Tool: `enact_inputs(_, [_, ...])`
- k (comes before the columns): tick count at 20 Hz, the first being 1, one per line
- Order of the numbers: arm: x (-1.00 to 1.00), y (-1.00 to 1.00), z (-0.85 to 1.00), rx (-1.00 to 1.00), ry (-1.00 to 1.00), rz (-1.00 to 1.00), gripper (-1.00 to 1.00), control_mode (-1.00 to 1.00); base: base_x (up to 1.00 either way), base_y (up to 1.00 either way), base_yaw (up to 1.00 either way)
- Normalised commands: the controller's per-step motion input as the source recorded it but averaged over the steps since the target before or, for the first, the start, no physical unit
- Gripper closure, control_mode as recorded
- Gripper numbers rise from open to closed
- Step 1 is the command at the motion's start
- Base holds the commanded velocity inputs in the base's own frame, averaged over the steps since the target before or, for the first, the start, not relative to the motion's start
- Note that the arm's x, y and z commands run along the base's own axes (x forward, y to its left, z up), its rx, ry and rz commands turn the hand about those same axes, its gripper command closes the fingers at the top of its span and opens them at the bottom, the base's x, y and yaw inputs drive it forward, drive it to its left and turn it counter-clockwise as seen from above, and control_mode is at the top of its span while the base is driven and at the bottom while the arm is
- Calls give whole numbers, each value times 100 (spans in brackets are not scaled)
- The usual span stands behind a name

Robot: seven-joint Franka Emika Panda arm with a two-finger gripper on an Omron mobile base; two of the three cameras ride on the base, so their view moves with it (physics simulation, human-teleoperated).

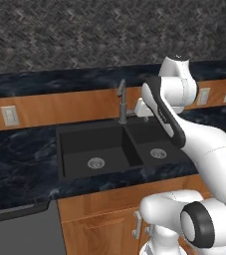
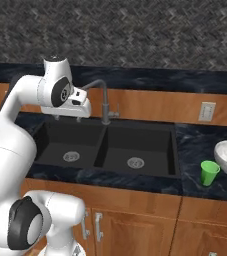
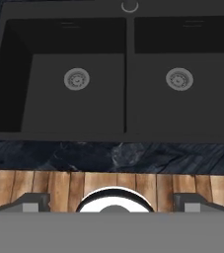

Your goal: Place the bowl in the left basin and the cup in the right basin of the sink.

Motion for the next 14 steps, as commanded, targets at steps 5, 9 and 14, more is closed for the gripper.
enact_inputs(5, [0,0,0,0,0,0,-100,100,-3,-50,0])
enact_inputs(9, [0,0,0,0,0,0,-100,100,-5,-52,0])
enact_inputs(14, [0,0,0,0,0,0,-100,100,-4,-53,0])
